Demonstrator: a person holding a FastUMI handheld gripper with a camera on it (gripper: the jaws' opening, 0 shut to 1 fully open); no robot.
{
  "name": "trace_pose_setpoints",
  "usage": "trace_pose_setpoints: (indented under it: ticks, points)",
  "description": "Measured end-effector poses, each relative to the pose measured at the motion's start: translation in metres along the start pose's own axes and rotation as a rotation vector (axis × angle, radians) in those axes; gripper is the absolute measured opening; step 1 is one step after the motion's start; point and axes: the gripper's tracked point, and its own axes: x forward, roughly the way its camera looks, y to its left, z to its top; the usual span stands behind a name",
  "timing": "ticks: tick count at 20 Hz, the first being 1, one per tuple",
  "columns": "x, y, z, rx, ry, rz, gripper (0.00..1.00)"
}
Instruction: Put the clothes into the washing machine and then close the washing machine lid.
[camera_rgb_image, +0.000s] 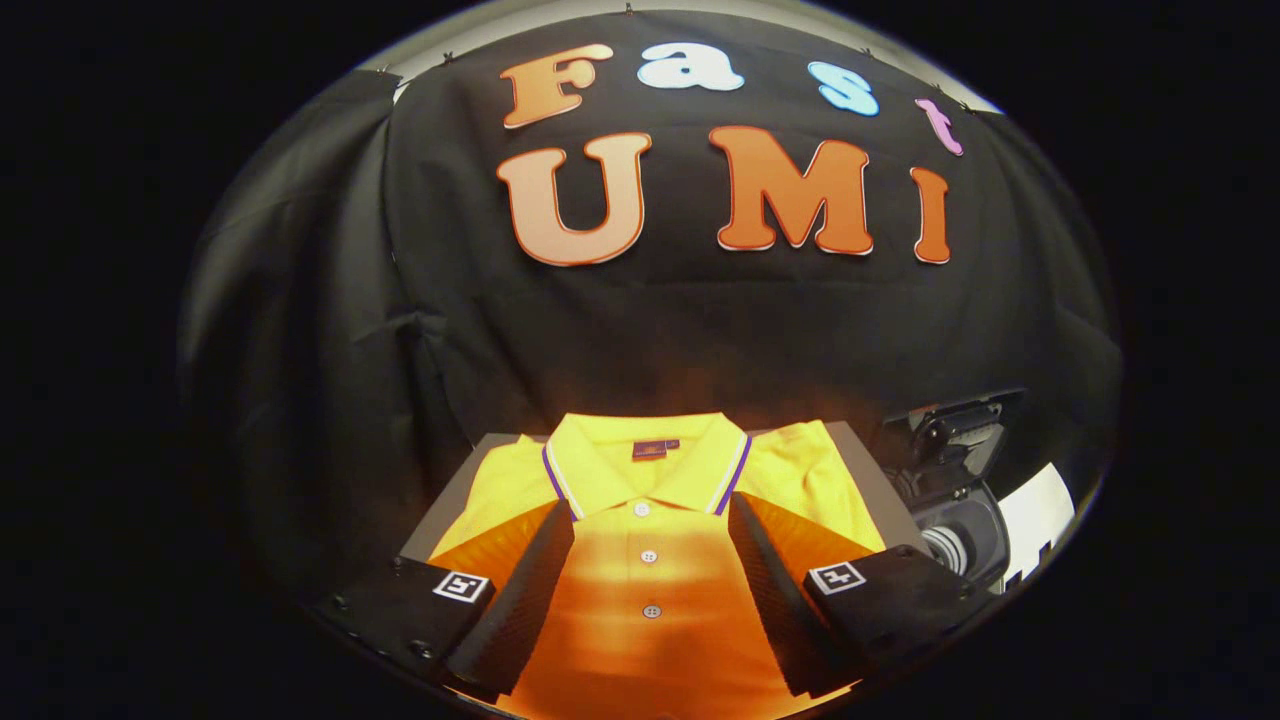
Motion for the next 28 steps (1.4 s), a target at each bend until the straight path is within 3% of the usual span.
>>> trace_pose_setpoints:
  ticks: [6, 19, 22, 28]
  points:
    - [0.015, 0.003, -0.035, -0.003, 0.15, -0.018, 1.0]
    - [0.012, 0.002, -0.03, 0.02, 0.215, -0.038, 0.98]
    - [0.012, 0.002, -0.03, 0.012, 0.232, -0.037, 0.83]
    - [0.019, -0.005, -0.027, 0.059, 0.237, -0.067, 0.29]
